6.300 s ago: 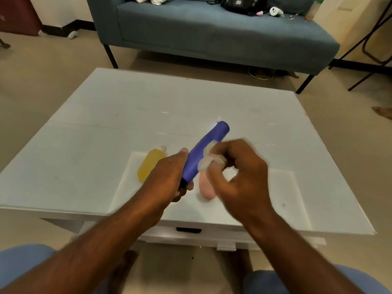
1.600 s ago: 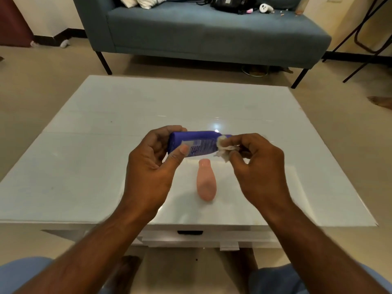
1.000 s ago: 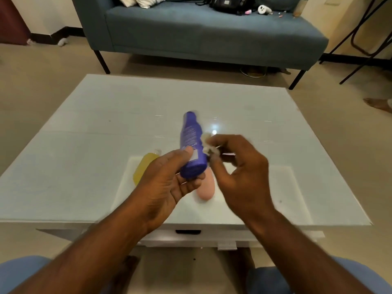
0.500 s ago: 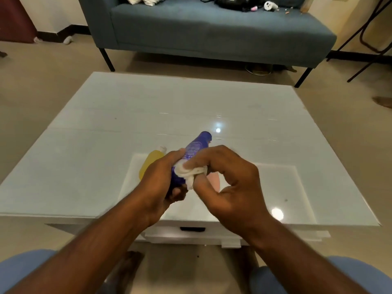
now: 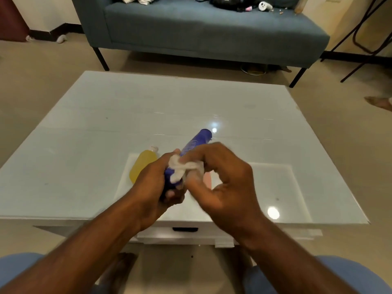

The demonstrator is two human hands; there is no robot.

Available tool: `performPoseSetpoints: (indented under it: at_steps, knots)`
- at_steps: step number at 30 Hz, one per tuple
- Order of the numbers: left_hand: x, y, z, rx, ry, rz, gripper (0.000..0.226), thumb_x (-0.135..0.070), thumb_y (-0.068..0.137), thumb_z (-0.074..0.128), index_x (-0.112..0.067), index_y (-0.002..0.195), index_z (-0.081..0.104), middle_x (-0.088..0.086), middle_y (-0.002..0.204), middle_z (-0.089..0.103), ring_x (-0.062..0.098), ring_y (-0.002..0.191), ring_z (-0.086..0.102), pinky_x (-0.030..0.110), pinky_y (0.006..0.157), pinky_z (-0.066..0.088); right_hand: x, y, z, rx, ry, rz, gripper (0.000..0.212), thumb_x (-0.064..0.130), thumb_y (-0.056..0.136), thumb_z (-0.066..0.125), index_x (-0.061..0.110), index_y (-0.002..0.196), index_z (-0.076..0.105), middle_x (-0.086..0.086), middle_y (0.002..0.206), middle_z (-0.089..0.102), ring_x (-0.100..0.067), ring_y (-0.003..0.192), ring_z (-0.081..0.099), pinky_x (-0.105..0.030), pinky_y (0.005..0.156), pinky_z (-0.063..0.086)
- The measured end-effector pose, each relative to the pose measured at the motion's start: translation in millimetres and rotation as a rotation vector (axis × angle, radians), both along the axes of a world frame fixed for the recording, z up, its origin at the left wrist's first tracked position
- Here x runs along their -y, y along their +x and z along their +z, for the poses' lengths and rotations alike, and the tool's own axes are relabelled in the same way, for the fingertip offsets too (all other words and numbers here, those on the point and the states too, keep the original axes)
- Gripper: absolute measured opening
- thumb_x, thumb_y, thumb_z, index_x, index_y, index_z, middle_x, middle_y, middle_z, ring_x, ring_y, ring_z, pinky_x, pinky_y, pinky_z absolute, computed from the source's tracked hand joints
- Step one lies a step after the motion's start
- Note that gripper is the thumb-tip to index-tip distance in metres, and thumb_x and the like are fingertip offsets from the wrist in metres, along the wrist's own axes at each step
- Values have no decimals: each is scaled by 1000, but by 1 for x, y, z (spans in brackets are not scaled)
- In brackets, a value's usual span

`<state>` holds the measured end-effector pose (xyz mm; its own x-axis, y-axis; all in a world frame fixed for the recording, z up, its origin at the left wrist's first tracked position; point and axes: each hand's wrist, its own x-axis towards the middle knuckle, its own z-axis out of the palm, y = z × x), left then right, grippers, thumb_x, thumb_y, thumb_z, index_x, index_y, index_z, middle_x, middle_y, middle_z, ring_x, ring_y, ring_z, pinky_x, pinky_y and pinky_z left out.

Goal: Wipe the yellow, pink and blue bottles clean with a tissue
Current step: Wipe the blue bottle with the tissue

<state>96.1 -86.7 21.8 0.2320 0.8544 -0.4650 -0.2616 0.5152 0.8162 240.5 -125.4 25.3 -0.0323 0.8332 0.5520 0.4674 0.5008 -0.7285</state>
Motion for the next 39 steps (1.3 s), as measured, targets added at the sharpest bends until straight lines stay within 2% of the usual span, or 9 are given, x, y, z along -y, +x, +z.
performPoseSetpoints:
  at_steps: [5,11,17,23,27,30,32,35,39]
  knots:
    - [7,1,4,128,13,-173,43,-46,83,55,-14,102,77,12,66,42,14,48,30,26,49,31,-26,32,-3,-95,-123,-327,13,12,97,69,17,108,70,7,102,71,-10,96,69,-23,81,61]
    - [-5,-2,3,167,-2,-37,50,-46,91,52,-5,118,61,10,60,49,11,41,36,22,48,36,-3,5,-4,-39,-64,-67,19,9,87,77,12,104,69,6,98,72,-10,91,69,-15,76,57]
    - [10,4,14,-53,98,-140,43,-49,85,51,-15,109,61,8,64,59,10,45,45,25,53,40,-25,33,0,-202,-121,-304,14,13,96,72,13,109,68,6,103,72,-13,97,71,-22,81,62]
    - [-3,0,5,-137,15,41,35,-44,99,50,-11,99,62,6,60,59,9,44,45,26,54,43,-4,-1,-9,-80,-103,-2,18,8,84,76,15,99,70,10,96,70,-14,92,69,-22,73,60]
    - [2,3,8,-156,81,-84,21,-43,98,53,-24,94,61,9,68,67,18,60,54,28,58,48,-22,16,-9,-154,-206,-165,12,9,94,71,16,104,70,8,98,72,-14,94,71,-24,77,63]
    - [4,9,7,-108,79,-45,8,-35,94,60,-28,90,58,-2,65,73,23,76,62,33,70,50,-25,22,-8,-181,-291,-145,10,12,95,70,14,105,72,7,97,73,-15,92,72,-26,77,63]
    - [0,6,6,-41,48,24,12,-31,86,68,-23,95,62,-1,68,72,23,73,60,29,63,47,-22,22,-6,-185,-333,-60,10,14,92,69,15,101,73,7,91,74,-16,88,72,-24,75,61]
    - [-7,-1,10,30,4,91,43,-34,70,75,-14,107,66,7,76,71,13,56,53,20,46,42,-20,23,-4,-205,-366,7,11,8,93,70,17,97,74,6,88,74,-17,86,71,-25,74,61]
    - [-10,-5,12,82,11,107,37,-29,74,74,-11,106,67,10,78,70,12,52,52,17,41,44,-21,22,-2,-265,-360,-27,10,12,96,70,18,103,74,10,89,74,-13,85,70,-22,74,60]
